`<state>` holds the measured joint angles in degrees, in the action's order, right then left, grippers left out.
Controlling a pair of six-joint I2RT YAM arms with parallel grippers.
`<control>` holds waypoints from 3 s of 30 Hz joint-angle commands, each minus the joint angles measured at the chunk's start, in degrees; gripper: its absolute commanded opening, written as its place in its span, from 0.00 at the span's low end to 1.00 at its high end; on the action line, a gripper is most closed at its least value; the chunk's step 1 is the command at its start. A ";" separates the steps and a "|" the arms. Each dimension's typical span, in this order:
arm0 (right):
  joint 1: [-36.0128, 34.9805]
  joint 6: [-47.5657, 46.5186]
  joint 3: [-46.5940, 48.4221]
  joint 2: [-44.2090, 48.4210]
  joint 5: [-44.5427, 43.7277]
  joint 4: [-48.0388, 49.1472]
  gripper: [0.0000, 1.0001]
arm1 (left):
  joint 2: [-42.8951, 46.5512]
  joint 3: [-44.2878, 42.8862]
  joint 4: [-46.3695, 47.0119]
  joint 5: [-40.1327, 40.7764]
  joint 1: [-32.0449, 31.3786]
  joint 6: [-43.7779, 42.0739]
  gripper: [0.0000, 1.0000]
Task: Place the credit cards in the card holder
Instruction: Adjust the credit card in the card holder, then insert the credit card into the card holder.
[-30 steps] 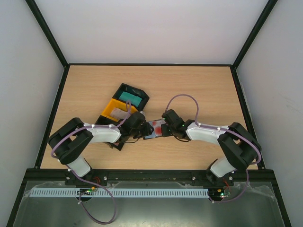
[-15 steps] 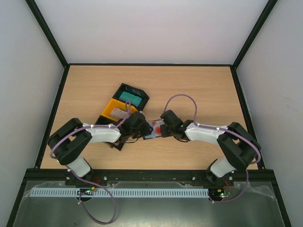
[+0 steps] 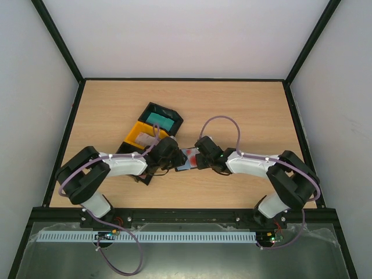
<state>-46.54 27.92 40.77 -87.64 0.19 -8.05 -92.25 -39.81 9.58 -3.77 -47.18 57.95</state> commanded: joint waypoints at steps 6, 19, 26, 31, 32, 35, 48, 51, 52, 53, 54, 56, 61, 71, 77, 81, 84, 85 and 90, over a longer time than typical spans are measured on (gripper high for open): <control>-0.43 1.43 0.41 7.72 -1.07 -0.32 0.02 | 8.67 0.26 -3.17 3.57 0.43 -1.85 0.56; 4.82 10.30 -6.32 24.73 31.58 17.91 0.02 | 29.15 9.92 9.53 -3.06 1.37 2.95 0.70; 6.40 22.74 -10.37 28.69 45.36 33.70 0.02 | 35.66 13.19 23.19 -10.45 1.48 5.84 0.66; 6.46 27.48 -11.15 30.23 48.41 39.80 0.02 | 36.35 13.94 27.49 -11.90 1.48 6.97 0.53; 6.45 28.15 -11.15 30.24 49.14 40.58 0.02 | 36.04 13.84 28.22 -12.36 1.48 7.19 0.51; 6.44 30.27 -11.17 29.67 51.66 43.18 0.02 | 35.04 13.89 30.54 -13.55 1.50 7.83 0.46; 6.47 29.57 -12.40 28.06 52.26 38.94 0.14 | 34.17 14.20 33.63 -12.94 1.54 6.19 0.03; 6.60 23.10 -11.28 28.73 46.92 28.68 0.38 | 35.97 13.77 24.91 -8.70 1.77 3.57 0.03; 6.66 20.98 -11.25 29.09 45.09 25.72 0.43 | 36.76 13.56 20.68 -6.87 1.89 2.63 0.02; 6.64 18.97 -11.31 29.49 42.63 22.46 0.48 | 37.42 13.19 16.23 -3.81 2.03 1.23 0.03; 6.66 16.86 -11.28 29.87 39.85 19.34 0.50 | 37.93 12.72 11.85 -1.55 2.18 0.18 0.02; 6.67 12.88 -10.95 30.14 33.89 11.80 0.51 | 38.05 11.45 3.19 2.09 2.41 -1.52 0.03; 6.64 8.78 -8.50 26.35 15.27 0.14 0.50 | 32.66 8.05 -6.34 1.49 3.39 -5.20 0.02; 6.54 5.80 -3.31 12.44 9.12 -0.80 0.48 | 17.22 4.43 1.34 -9.93 3.50 -5.57 0.02; 6.55 5.21 -2.82 8.17 11.36 2.15 0.30 | 9.64 3.53 8.39 -14.52 3.52 -4.35 0.03; 6.56 5.19 -2.89 6.29 12.12 3.60 0.27 | 5.69 2.45 10.16 -15.23 3.53 -4.16 0.03; 6.57 5.29 -2.89 5.15 12.12 4.29 0.28 | 3.08 1.85 10.82 -14.94 3.59 -4.11 0.02; 6.57 5.30 -2.85 4.85 12.14 4.42 0.29 | 2.32 1.70 10.89 -14.70 3.65 -4.04 0.02; 6.52 5.22 -2.69 3.69 11.47 4.75 0.31 | -0.76 1.15 9.01 -13.17 3.87 -4.07 0.02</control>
<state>-40.01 33.67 36.75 -83.05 12.93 -4.84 -91.13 -37.39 18.81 -17.74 -43.72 54.00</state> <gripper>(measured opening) 0.308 0.028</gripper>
